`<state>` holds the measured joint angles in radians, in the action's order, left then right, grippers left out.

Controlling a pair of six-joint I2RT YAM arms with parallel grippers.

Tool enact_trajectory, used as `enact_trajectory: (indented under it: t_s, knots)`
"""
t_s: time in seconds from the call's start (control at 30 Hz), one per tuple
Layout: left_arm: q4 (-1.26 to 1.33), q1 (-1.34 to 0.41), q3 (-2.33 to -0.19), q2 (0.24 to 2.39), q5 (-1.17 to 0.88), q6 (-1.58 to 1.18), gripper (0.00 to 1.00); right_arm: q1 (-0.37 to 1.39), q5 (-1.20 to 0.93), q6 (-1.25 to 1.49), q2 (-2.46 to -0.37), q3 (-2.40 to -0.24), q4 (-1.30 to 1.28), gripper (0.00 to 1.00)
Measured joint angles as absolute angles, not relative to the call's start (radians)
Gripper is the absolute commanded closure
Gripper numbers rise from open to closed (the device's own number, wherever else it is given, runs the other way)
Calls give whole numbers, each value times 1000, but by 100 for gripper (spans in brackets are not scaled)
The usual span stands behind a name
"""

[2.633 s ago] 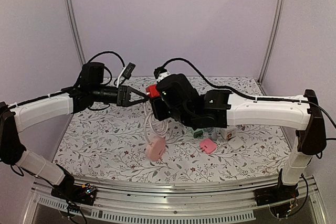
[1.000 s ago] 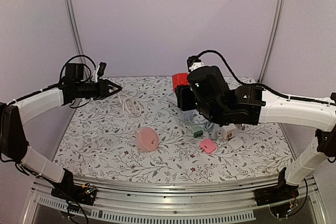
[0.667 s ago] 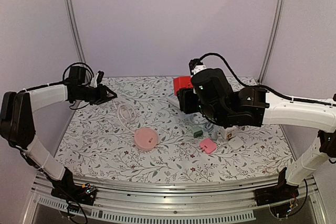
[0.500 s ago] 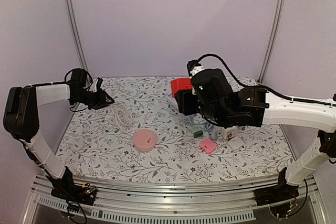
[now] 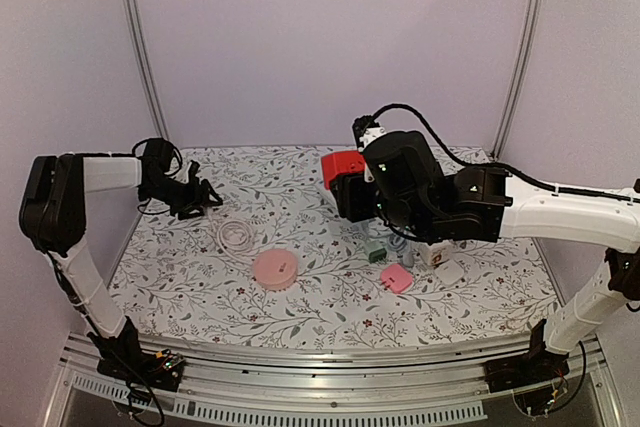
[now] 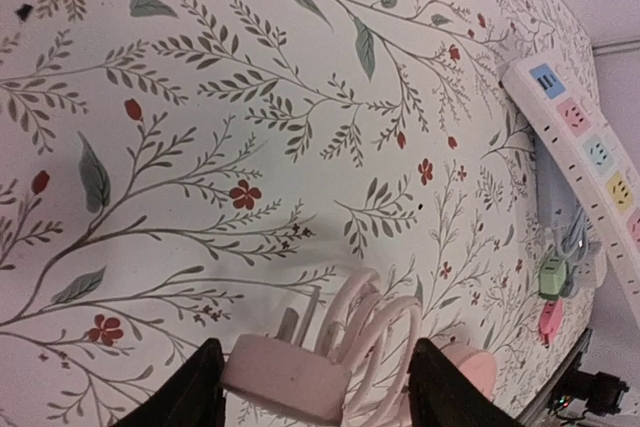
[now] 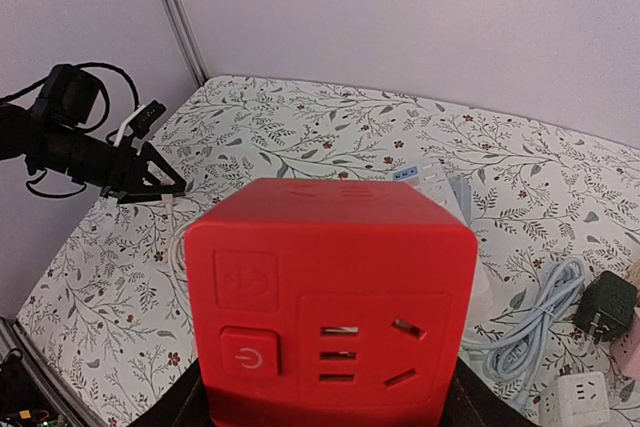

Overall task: Pull the plug off the socket
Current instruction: Place the plug at the center of the board.

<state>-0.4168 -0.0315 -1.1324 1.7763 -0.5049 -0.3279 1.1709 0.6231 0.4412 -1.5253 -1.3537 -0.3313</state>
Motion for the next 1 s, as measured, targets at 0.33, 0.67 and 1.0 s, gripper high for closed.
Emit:
enact_trajectory:
  t_s: [0.33,0.67,1.0]
  knots:
    - [-439,-31,-1132,1732,-448,-334,0,1159,593,463,-1525,-1335,-323,95]
    - [-369,-71,-1077,1485,-464,-335,0,1096,507,512,-1508,-1230,-317,95]
    - [-210,-390,-1077,1353,-587,-524,1,1096,355,470,-1508,-1210,-236,94]
